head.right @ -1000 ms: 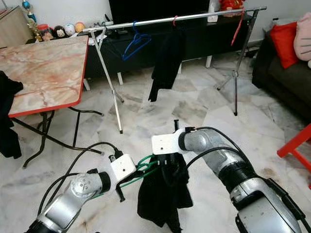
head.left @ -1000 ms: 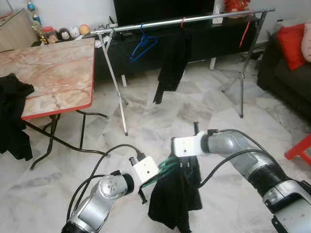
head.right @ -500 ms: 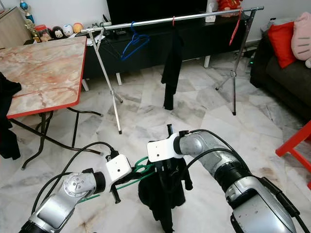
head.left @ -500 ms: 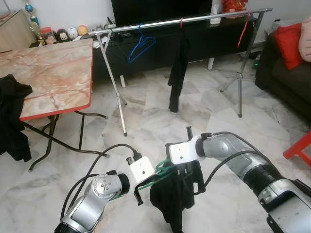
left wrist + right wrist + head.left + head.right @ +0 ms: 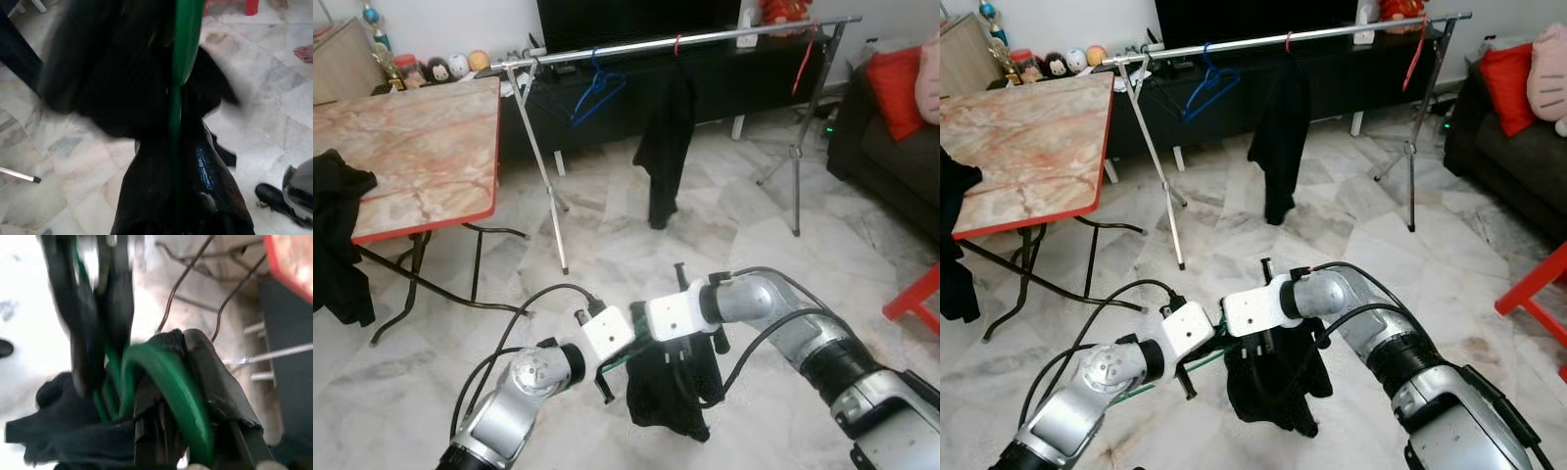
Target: Hang hanger
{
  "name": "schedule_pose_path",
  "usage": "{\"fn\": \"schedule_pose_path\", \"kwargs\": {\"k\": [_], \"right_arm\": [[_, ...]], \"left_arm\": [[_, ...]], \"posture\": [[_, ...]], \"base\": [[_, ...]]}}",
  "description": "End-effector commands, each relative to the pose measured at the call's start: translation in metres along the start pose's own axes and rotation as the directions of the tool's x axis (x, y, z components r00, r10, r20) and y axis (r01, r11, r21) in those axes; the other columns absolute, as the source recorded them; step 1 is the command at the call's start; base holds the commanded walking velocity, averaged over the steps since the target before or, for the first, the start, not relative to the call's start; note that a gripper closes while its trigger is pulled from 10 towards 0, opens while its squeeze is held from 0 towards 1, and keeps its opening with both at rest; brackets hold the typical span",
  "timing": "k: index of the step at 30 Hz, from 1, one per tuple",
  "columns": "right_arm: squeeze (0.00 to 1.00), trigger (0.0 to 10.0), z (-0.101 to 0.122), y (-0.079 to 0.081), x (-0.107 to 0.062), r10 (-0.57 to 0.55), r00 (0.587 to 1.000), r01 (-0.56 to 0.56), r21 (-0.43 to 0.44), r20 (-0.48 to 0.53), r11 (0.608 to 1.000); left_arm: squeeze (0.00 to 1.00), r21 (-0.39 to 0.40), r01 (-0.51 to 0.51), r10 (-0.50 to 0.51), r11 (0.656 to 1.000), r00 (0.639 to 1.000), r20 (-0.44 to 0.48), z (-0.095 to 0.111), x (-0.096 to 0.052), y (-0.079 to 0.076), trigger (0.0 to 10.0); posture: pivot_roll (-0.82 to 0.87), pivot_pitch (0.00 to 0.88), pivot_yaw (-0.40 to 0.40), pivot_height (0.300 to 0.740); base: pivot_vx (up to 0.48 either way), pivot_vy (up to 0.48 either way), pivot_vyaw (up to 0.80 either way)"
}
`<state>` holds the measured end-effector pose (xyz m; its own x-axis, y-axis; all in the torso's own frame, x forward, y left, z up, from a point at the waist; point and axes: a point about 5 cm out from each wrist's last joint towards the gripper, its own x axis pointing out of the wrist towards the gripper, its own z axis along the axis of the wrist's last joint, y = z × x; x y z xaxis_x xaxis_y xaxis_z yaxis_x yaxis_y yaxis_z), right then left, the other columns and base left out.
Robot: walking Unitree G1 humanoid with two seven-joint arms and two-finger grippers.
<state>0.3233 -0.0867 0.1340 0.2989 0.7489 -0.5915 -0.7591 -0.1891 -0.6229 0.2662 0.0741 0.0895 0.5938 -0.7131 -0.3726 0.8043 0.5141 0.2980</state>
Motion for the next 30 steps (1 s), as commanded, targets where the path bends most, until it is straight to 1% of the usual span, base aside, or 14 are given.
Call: {"fn": "schedule_pose_path", "kwargs": {"k": [1,6,10,13,14,16,18,19,20,22,24,27,30], "right_arm": [[0.0,10.0,0.023,-0.011,0.001,-0.044,0.994,0.047,-0.023,0.105,0.999],[0.0,10.0,0.022,-0.012,0.001,-0.062,0.993,0.063,-0.005,0.097,0.998],[0.0,10.0,0.015,-0.007,0.0,-0.05,0.997,0.05,0.0,0.058,0.999],[0.0,10.0,0.013,-0.004,-0.001,-0.037,0.998,0.037,0.008,0.045,0.999],[0.0,10.0,0.013,-0.002,-0.001,-0.026,0.998,0.025,0.011,0.05,1.0],[0.0,10.0,0.014,-0.001,-0.001,-0.018,0.998,0.018,0.009,0.054,1.0],[0.0,10.0,0.013,0.008,-0.004,0.059,0.998,-0.058,-0.04,0.036,0.998],[0.0,10.0,0.013,0.008,-0.004,0.059,0.998,-0.058,-0.04,0.036,0.998],[0.0,10.0,0.01,0.011,-0.006,0.088,0.996,-0.088,-0.05,0.017,0.995],[0.0,10.0,0.006,0.014,-0.009,0.108,0.994,-0.108,-0.051,-0.011,0.993],[0.0,10.0,0.006,0.014,-0.01,0.11,0.994,-0.11,-0.05,-0.018,0.993],[0.0,10.0,-0.006,0.005,-0.013,0.03,0.994,-0.035,-0.05,-0.106,0.998],[0.0,10.0,-0.007,0.004,-0.014,0.023,0.993,-0.029,-0.05,-0.116,0.998]], "left_arm": [[0.0,0.033,-0.012,0.013,0.999,0.999,-0.032,0.001,0.005,0.0,10.0],[0.0,0.046,-0.02,0.023,0.999,0.997,-0.07,-0.004,0.006,0.0,10.0],[0.0,0.049,-0.027,0.031,0.998,0.997,-0.068,-0.006,0.004,0.0,10.0],[0.0,0.041,-0.057,0.058,0.998,0.998,-0.025,-0.002,0.002,0.003,10.0],[0.0,0.023,-0.062,0.062,0.998,0.998,0.004,0.002,0.001,0.005,10.0],[0.0,0.014,-0.059,0.059,0.998,0.998,0.015,0.003,0.001,0.004,10.0],[0.0,-0.023,-0.048,0.049,0.999,0.996,0.072,0.011,-0.001,0.005,10.0],[0.0,-0.023,-0.048,0.049,0.999,0.996,0.072,0.011,-0.001,0.005,10.0],[0.0,-0.04,-0.068,0.071,0.997,0.993,0.089,0.013,-0.002,0.008,10.0],[0.0,-0.053,-0.109,0.113,0.993,0.99,0.085,0.013,-0.002,0.014,10.0],[0.0,-0.056,-0.116,0.121,0.992,0.989,0.082,0.013,-0.002,0.015,10.0],[0.0,-0.046,-0.177,0.18,0.983,0.981,0.074,0.012,-0.003,0.023,10.0],[0.0,-0.047,-0.182,0.185,0.982,0.98,0.074,0.011,-0.003,0.024,10.0]], "posture": [[-0.11,0.0,0.076,0.74],[-0.11,0.0,0.076,0.74],[-0.11,0.0,0.076,0.74],[-0.11,0.0,0.075,0.74],[-0.11,0.0,0.074,0.74],[-0.11,0.0,0.074,0.74],[-0.11,0.0,0.074,0.74],[-0.11,0.0,0.074,0.74],[-0.11,0.0,0.073,0.74],[-0.11,0.0,0.073,0.74],[-0.11,0.0,0.073,0.74],[-0.11,0.0,0.073,0.74],[-0.11,0.0,0.073,0.74]], "base": [[0.0,0.0,0.0],[0.0,0.0,0.0],[0.0,0.0,0.0],[0.0,0.0,0.0],[0.0,0.0,0.0],[0.0,0.0,0.0],[0.0,0.0,0.0],[0.0,0.0,0.0],[0.0,0.0,0.0],[0.0,0.0,0.0],[0.0,0.0,0.0],[0.0,0.0,0.0],[0.0,0.0,0.0]]}}
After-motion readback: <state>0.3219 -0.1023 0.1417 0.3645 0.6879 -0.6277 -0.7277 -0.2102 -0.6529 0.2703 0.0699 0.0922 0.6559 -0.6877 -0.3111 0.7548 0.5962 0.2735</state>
